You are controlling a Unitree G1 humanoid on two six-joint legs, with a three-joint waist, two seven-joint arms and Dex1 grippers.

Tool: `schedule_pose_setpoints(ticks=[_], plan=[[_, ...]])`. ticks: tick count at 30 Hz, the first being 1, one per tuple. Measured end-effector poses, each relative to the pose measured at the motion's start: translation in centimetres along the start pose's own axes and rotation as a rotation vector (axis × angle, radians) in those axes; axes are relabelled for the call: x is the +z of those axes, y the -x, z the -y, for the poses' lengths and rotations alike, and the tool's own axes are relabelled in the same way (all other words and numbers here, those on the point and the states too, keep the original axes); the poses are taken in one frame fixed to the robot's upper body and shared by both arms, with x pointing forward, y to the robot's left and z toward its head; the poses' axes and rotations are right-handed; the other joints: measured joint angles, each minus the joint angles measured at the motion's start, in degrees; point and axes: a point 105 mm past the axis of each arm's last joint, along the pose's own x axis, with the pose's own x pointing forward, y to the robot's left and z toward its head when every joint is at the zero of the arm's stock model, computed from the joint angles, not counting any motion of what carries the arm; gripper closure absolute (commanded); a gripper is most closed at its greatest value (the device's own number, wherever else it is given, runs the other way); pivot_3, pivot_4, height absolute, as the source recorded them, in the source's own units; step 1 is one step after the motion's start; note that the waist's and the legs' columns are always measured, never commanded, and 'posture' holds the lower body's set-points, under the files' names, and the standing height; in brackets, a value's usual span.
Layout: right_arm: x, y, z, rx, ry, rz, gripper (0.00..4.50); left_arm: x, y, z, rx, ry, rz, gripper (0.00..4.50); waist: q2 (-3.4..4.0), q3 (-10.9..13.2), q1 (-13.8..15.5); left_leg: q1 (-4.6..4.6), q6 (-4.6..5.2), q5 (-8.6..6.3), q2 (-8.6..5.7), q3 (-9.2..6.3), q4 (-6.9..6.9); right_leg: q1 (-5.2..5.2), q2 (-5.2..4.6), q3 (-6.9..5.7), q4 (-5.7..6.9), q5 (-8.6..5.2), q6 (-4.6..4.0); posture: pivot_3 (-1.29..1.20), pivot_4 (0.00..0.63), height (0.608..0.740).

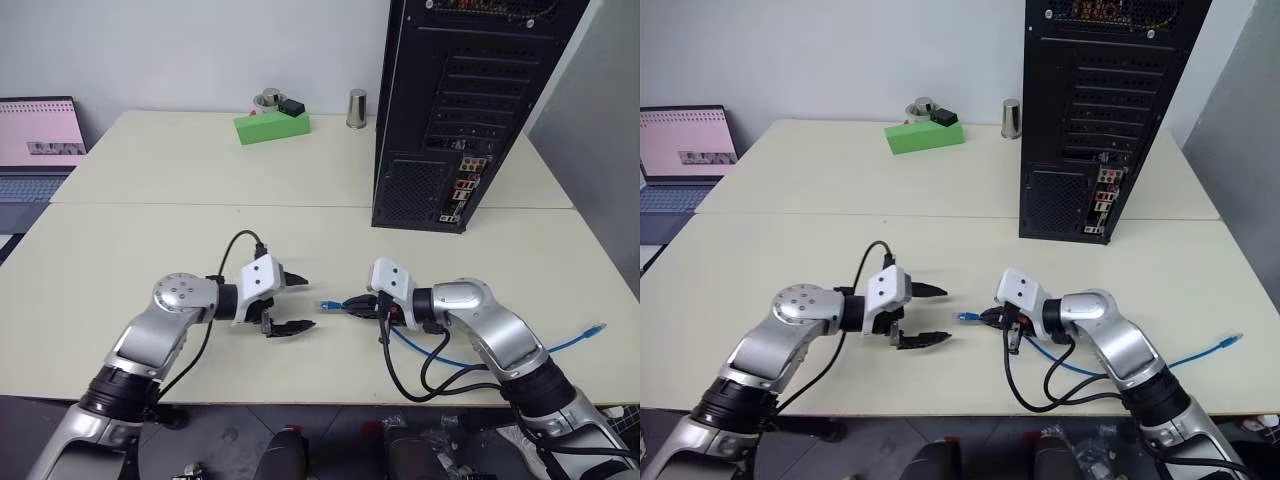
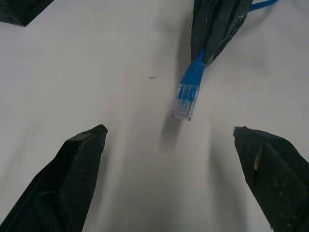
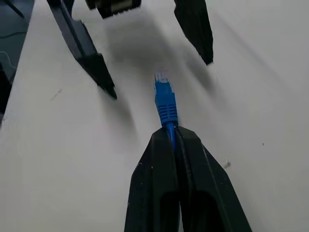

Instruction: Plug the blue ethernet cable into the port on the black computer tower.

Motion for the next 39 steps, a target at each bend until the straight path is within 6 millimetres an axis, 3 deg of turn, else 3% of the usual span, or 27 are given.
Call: schedule_pose_setpoints(ticks=[2, 3, 9, 21, 28, 33, 39], plan=[[0.2, 0.0, 0.0, 0.001, 0.004, 0.002, 4.44, 0.0, -0.2, 0.2, -0.017, -0.001, 0.002, 0.0, 0.0, 0.0, -0.05, 0.0, 0.0, 0.0, 0.0, -0.01, 0.0, -0.01, 0.0, 0.0, 0.0, 0.0, 0.0, 0.0, 0.15, 0.74], [0.1, 0.0, 0.0, 0.001, 0.002, 0.0, 4.5, 0.0, -0.1, 0.2, -0.022, -0.003, 0.003, 0.39, 0.0, 0.0, -0.05, 0.0, 0.0, 0.0, 0.0, -0.01, 0.0, 0.0, 0.0, 0.0, 0.0, 0.0, 0.0, 0.0, 0.15, 0.74], [0.0, -0.1, -0.2, 0.009, -0.004, -0.009, 4.5, 0.1, -0.3, 0.5, -0.053, 0.003, 0.019, 1.48, 0.0, 0.0, -0.02, 0.0, 0.0, 0.0, 0.0, -0.02, 0.0, 0.0, 0.0, -0.01, 0.0, 0.0, 0.0, 0.0, 0.15, 0.74], [0.0, -0.3, -0.5, 0.024, 0.008, -0.013, 4.5, 0.3, -0.3, 0.5, -0.068, 0.002, 0.024, 4.16, 0.0, 0.0, -0.01, 0.0, 0.0, 0.0, 0.0, -0.02, 0.0, 0.0, 0.0, -0.01, 0.0, 0.0, 0.0, 0.0, 0.15, 0.74], [-0.1, 0.0, -0.5, 0.035, 0.03, -0.021, 4.5, 0.4, -0.6, 0.7, -0.078, -0.013, 0.028, 4.21, 0.0, 0.0, -0.03, 0.0, 0.0, 0.0, 0.0, -0.02, 0.0, 0.0, 0.0, -0.02, 0.0, 0.0, 0.0, 0.0, 0.15, 0.74], [0.1, 0.8, -0.5, 0.083, 0.088, -0.038, 3.43, 0.8, -1.0, 0.8, -0.084, -0.066, 0.058, 4.21, 0.01, 0.0, 0.07, 0.0, 0.0, 0.0, -0.01, -0.02, 0.02, 0.01, -0.01, -0.02, -0.01, 0.0, 0.0, 0.0, 0.15, 0.74], [0.3, 5.8, 1.8, 0.038, 0.057, -0.065, 2.01, 1.4, -1.8, 1.0, -0.011, -0.315, 0.118, 4.21, -0.02, 0.0, 0.3, -0.02, 0.0, 0.0, -0.03, -0.03, 0.03, 0.03, -0.06, -0.02, -0.04, 0.0, 0.0, 0.0, 0.15, 0.74]])
